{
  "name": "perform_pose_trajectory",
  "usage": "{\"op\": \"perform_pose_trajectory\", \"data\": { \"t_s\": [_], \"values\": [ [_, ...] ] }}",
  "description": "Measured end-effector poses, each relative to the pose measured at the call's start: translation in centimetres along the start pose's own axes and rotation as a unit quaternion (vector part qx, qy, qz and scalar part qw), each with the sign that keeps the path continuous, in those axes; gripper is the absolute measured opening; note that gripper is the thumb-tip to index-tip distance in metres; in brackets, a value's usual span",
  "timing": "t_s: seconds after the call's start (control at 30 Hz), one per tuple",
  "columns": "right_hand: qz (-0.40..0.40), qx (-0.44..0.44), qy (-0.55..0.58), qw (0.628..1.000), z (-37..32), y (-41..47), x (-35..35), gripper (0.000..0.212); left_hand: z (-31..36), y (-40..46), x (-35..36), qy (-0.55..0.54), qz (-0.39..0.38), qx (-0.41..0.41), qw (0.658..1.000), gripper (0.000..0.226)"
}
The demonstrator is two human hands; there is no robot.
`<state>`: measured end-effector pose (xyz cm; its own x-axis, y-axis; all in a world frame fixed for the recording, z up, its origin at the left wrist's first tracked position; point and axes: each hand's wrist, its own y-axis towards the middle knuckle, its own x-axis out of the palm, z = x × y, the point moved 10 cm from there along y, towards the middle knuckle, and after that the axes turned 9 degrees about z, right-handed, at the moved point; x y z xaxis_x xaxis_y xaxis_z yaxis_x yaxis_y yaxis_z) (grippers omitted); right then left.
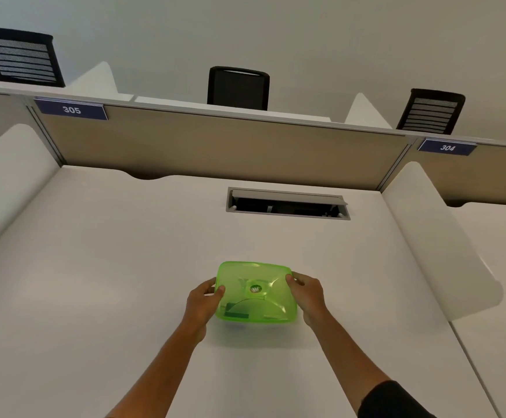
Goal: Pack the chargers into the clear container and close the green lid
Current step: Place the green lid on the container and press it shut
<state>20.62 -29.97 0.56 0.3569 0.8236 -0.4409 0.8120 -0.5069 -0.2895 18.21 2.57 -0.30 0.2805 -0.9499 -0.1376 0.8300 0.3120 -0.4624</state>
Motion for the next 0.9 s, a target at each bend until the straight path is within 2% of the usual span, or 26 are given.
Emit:
{"op": "perform_pose_trajectory", "data": {
  "t_s": [0.13, 0.2, 0.4, 0.53, 0.6, 0.73, 0.9],
  "values": [
    [0.035, 0.026, 0.04, 0.998, 0.9, -0.1, 0.6, 0.031, 1.8, 1.7, 1.7, 0.009, 0.028, 0.012, 0.999, 0.03],
    [0.052, 0.018, 0.044, 0.998, 1.0, -0.4, 1.0, 0.026, 2.4, 2.5, 2.2, 0.018, 0.047, 0.009, 0.999, 0.019],
    [0.132, -0.015, -0.066, 0.989, 0.7, -1.6, 0.6, 0.046, 3.6, 3.6, 2.2, 0.069, 0.109, 0.018, 0.992, 0.054],
    [0.154, -0.041, -0.107, 0.981, 0.5, -1.7, 0.6, 0.043, 4.1, 3.8, 2.2, 0.097, 0.119, 0.03, 0.988, 0.055],
    [0.161, -0.049, -0.113, 0.979, 0.2, -1.7, 0.5, 0.042, 3.7, 4.2, 2.2, 0.101, 0.121, 0.026, 0.987, 0.051],
    [0.167, -0.063, -0.12, 0.977, -0.1, -1.8, 0.5, 0.045, 3.1, 4.4, 2.0, 0.076, 0.133, 0.01, 0.988, 0.029],
    [0.175, -0.054, -0.116, 0.976, 0.0, -1.7, 0.4, 0.05, 2.8, 4.7, 2.0, 0.063, 0.13, 0.015, 0.989, 0.025]
  ]
}}
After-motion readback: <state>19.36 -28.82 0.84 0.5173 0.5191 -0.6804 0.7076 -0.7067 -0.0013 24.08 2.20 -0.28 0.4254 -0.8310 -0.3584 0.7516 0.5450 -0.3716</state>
